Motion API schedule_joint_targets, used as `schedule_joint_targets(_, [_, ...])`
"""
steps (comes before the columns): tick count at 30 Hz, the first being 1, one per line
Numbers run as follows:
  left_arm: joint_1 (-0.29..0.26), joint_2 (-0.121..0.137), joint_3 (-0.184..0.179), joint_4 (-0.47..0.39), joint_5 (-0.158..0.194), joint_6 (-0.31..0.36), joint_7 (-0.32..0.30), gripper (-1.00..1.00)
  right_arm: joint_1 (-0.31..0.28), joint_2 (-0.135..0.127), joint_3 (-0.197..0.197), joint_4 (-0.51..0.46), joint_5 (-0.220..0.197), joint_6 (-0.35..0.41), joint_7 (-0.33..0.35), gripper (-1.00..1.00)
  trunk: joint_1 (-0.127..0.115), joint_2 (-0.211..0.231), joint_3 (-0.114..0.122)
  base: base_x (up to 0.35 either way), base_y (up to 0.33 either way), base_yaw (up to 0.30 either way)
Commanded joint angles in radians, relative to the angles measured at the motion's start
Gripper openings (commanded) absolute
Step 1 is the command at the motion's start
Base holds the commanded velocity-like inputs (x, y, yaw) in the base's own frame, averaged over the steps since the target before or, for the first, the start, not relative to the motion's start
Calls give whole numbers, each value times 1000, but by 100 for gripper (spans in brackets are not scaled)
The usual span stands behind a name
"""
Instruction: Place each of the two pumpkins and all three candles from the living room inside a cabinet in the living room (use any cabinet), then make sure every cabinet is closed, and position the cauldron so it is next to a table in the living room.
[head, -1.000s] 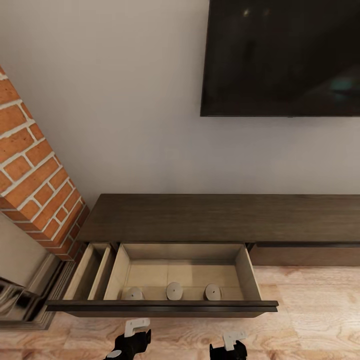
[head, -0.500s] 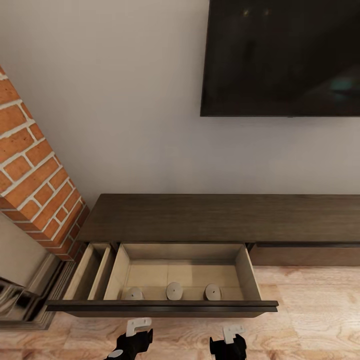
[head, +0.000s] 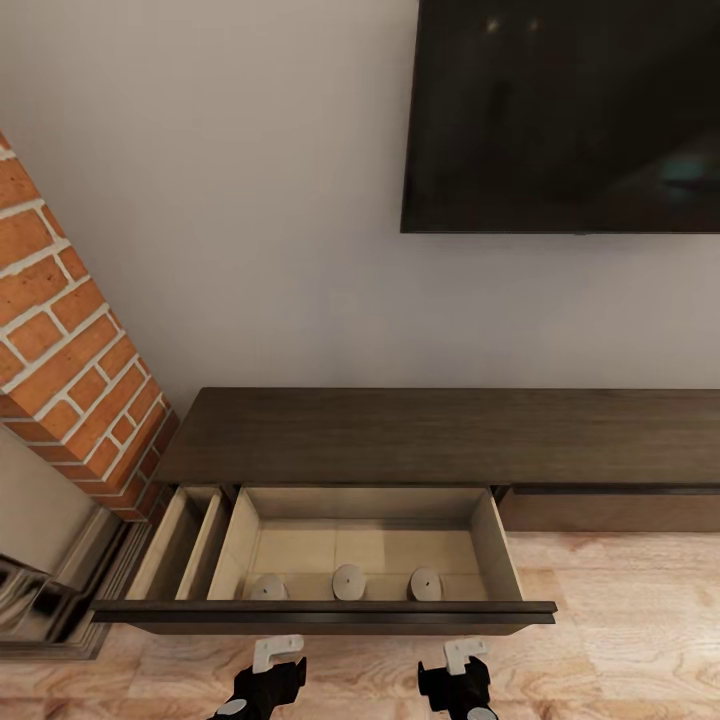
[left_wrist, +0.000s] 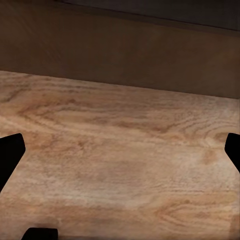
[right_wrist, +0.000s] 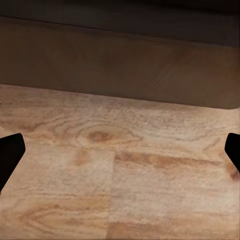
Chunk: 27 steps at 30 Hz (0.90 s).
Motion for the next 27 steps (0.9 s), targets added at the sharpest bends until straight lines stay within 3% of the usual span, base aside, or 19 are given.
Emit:
schedule_joint_targets(1, [0,0,0,0,0,0,0,100,-1,0,0,0,0,0,0,100,0,0,0,0,0,0])
schedule_joint_targets(9, [0,0,0,0,0,-44,0,100,-8,0,-1,0,-1,-1,-1,100,0,0,0,0,0,0])
schedule_joint_targets(27, [-14,1,-1,1,-2,-51,2,100,-12,0,-3,0,-2,-6,-2,100,0,0,0,0,0,0])
